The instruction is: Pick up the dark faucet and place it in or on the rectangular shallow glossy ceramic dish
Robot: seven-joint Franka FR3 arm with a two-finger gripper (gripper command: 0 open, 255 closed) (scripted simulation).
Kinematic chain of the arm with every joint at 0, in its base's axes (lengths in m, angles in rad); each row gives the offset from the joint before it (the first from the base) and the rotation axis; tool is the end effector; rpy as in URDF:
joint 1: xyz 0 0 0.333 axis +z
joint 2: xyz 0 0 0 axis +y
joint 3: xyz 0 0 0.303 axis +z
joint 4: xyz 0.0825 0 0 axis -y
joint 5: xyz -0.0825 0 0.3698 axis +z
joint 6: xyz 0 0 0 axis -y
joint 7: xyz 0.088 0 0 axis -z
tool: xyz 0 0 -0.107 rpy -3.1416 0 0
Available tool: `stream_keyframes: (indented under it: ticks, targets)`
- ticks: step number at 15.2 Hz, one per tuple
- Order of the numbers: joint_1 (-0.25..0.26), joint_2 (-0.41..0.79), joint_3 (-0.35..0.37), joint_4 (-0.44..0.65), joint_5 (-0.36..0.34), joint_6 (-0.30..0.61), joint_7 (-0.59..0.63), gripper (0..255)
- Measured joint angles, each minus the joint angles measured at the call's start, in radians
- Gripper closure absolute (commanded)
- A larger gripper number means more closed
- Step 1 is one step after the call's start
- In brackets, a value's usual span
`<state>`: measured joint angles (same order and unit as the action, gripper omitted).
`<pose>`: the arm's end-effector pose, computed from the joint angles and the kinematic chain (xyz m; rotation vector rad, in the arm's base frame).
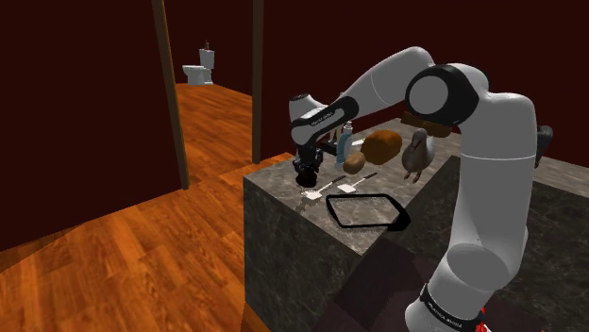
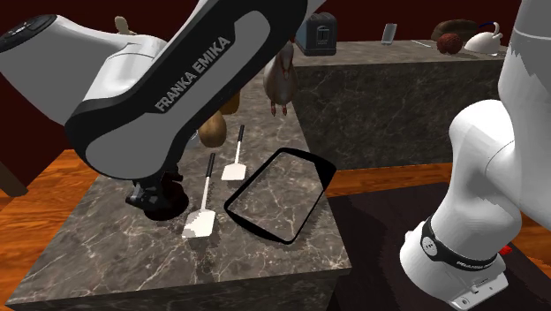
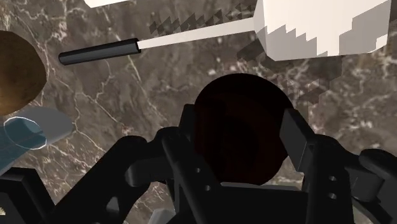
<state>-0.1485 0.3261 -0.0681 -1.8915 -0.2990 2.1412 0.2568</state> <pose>0.5845 -0.1394 0.3254 2.8394 -0.4271 -0.1027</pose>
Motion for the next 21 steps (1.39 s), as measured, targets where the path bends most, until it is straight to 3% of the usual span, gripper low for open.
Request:
stream_keyframes:
  ticks: [7, 21]
  targets:
    - [0.000, -0.002, 0.000, 0.002, 0.001, -0.005, -0.001, 255]
    - [0.005, -0.080, 0.006, 0.074, 0.019, -0.157, -0.040, 255]
